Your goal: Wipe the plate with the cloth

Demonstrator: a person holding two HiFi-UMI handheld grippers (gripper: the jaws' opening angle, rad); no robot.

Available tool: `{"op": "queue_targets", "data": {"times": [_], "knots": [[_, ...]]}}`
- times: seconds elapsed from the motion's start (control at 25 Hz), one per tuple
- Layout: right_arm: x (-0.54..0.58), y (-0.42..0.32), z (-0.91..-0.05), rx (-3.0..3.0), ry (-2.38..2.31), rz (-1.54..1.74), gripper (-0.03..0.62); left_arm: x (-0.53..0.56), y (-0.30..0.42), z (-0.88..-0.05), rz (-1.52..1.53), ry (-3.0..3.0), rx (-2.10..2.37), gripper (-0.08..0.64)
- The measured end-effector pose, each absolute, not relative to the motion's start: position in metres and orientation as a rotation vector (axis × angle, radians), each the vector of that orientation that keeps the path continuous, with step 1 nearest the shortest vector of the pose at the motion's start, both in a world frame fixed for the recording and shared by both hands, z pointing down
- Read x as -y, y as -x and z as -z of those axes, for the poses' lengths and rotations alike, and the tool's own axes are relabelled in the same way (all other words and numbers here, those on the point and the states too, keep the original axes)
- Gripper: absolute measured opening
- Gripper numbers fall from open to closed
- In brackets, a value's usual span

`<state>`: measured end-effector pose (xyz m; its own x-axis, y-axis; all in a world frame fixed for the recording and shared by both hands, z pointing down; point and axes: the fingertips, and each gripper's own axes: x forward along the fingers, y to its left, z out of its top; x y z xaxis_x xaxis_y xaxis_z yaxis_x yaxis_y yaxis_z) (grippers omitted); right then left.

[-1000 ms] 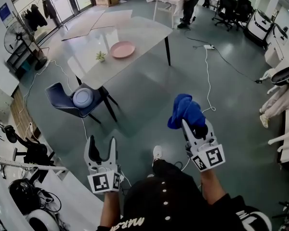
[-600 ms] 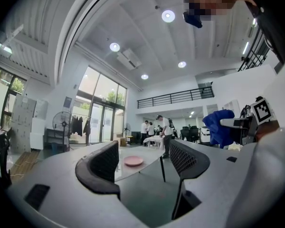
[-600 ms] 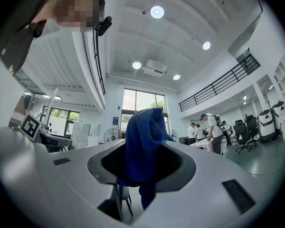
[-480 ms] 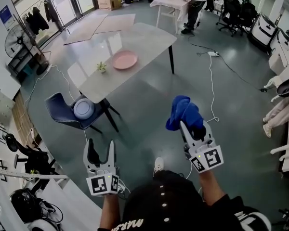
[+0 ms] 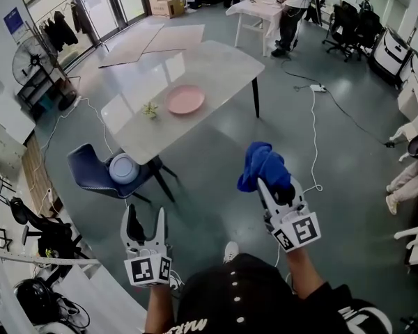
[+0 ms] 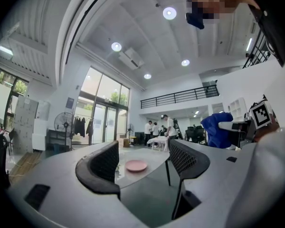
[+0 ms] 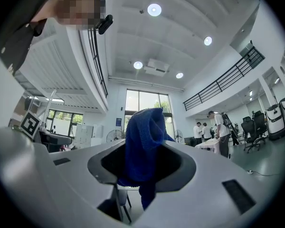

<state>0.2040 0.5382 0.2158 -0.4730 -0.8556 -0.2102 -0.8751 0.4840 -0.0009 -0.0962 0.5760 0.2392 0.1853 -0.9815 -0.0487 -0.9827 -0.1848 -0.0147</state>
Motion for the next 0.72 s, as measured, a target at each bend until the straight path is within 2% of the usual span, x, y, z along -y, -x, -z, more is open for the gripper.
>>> {"op": "queue_targets", "data": {"times": [0.72], "knots": [[-0.472,-0.214,-0.232,-2.597,1.445,-0.114,0.150,-0.528,0.084,-0.246,-0.016,2.346,-2.057,0.328]]}}
